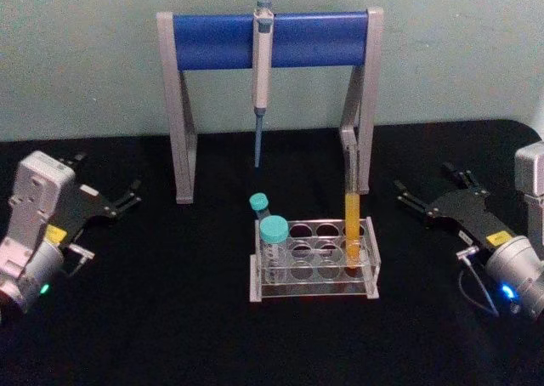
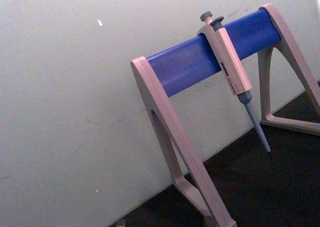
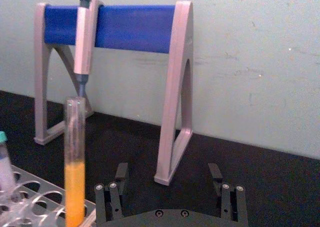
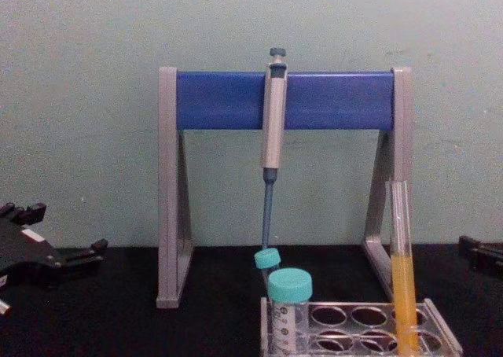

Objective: Pick up the test tube from the test tube rack, shake it, then place it back into the test tube rack.

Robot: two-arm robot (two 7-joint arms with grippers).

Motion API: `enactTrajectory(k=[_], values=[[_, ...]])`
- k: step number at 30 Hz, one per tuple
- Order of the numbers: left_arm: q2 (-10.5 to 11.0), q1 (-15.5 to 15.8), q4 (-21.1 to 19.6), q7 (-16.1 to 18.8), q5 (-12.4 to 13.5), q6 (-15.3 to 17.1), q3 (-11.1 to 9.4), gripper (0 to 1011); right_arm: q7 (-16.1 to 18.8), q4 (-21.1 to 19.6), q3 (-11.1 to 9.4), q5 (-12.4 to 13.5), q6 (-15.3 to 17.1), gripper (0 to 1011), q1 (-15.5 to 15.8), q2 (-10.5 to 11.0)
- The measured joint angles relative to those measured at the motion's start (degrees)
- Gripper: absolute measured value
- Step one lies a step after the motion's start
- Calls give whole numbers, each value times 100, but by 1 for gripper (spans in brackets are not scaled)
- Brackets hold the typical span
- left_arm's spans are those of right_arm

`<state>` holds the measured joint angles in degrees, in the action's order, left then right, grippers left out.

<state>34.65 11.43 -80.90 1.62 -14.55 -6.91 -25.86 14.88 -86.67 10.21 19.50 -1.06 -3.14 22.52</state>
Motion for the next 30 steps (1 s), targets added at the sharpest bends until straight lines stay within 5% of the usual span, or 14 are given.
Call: enactTrajectory(k=[12, 30], values=[[0, 0, 0, 0, 0, 0, 0, 1001, 69, 362, -65, -220, -107, 1000, -170, -188], [0, 1, 0, 0, 0, 0, 0, 1001, 59, 352, -52, -218, -107, 1000, -169, -183]])
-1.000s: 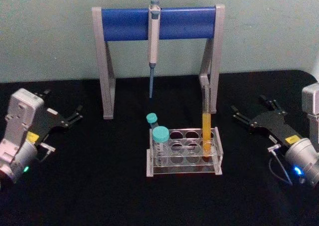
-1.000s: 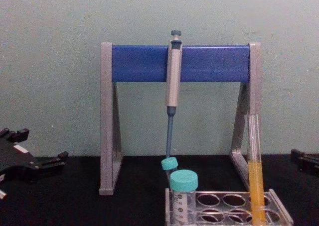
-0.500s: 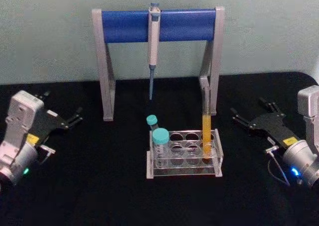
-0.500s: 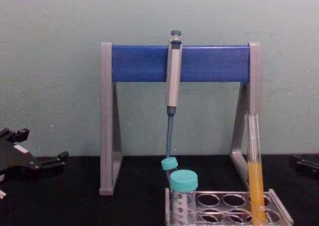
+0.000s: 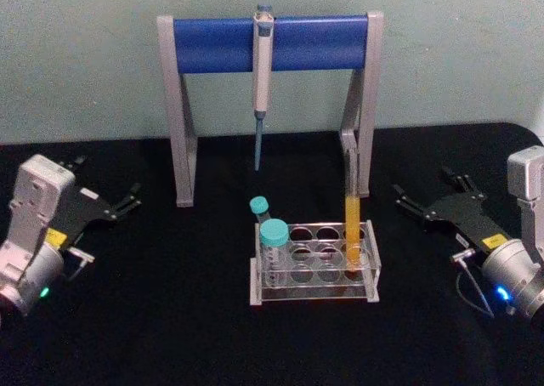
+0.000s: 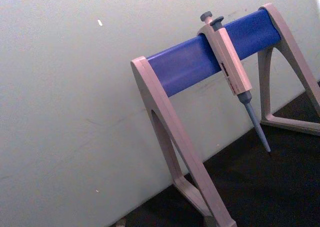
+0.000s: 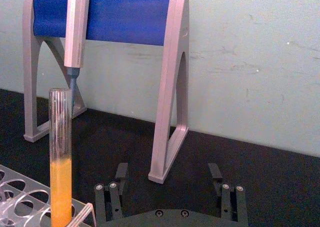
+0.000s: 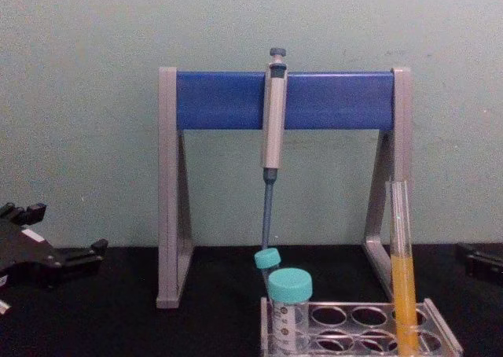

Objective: Pick up the test tube from the test tube rack, shake it, then place it back into the test tube rack.

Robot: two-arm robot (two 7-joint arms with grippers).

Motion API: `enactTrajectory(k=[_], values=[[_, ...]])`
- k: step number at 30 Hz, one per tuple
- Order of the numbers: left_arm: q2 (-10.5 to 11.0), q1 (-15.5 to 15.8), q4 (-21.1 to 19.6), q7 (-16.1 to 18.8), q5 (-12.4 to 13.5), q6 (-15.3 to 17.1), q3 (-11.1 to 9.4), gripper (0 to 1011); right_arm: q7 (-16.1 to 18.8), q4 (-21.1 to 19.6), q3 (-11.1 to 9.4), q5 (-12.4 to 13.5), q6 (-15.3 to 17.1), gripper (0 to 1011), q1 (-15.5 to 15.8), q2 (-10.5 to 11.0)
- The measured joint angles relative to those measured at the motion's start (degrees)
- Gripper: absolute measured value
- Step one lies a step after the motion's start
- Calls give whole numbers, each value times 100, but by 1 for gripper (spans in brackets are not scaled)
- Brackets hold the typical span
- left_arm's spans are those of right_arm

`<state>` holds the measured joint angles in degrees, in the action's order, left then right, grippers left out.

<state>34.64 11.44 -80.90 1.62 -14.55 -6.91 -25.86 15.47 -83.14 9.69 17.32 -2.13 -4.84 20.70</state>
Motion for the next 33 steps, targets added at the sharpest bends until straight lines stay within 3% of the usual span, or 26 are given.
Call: enactTrajectory(k=[33], values=[[0, 0, 0, 0, 0, 0, 0, 1001, -8, -6, 4, 8, 6, 1000, 0, 2]])
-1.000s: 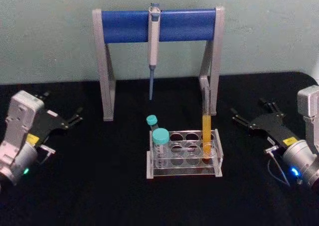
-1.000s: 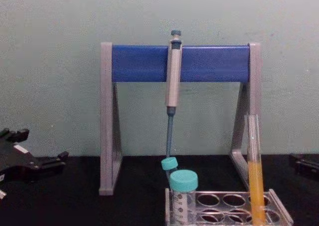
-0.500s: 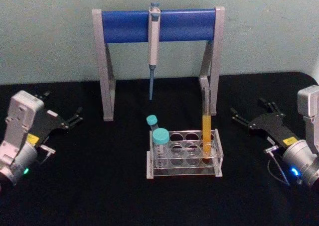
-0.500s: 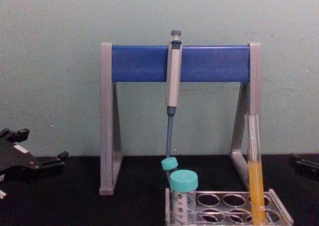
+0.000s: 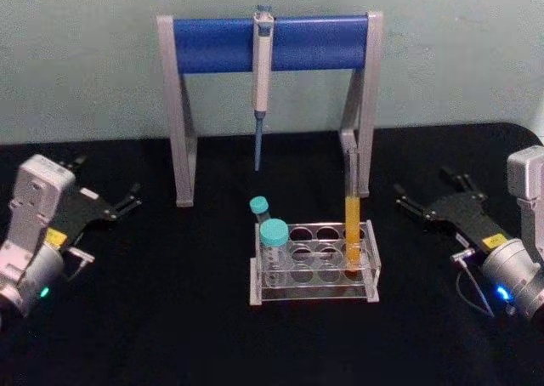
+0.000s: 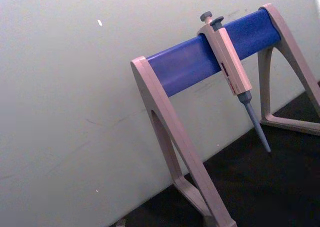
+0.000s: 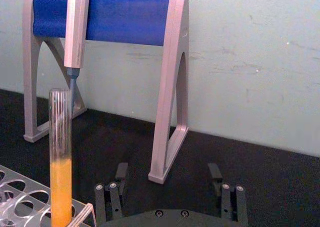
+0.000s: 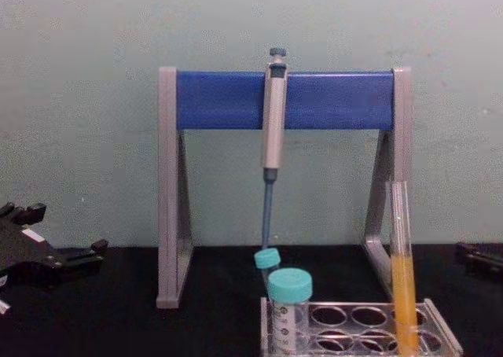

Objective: Pick up the test tube from the test tube rack, shake it, then place it back into the test tube rack.

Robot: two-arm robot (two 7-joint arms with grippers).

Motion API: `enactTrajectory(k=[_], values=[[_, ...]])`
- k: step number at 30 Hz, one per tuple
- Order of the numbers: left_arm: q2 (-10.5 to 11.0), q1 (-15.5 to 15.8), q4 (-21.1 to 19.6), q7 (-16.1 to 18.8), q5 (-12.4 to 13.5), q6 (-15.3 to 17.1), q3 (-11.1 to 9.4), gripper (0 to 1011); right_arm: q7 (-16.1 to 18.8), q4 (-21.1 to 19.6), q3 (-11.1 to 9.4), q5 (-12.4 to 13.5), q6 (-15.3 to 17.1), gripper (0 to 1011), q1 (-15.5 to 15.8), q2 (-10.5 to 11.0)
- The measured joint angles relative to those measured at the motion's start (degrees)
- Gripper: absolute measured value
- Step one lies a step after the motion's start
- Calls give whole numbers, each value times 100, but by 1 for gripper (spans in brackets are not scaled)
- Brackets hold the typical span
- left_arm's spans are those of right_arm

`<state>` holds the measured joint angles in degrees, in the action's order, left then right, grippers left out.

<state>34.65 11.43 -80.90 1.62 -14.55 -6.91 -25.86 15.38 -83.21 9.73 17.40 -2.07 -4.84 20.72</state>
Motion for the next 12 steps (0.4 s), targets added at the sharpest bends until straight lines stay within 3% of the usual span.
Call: enactTrajectory(k=[12], values=[[0, 0, 0, 0, 0, 0, 0, 1001, 1, 0, 0, 0, -1, 1000, 0, 0]])
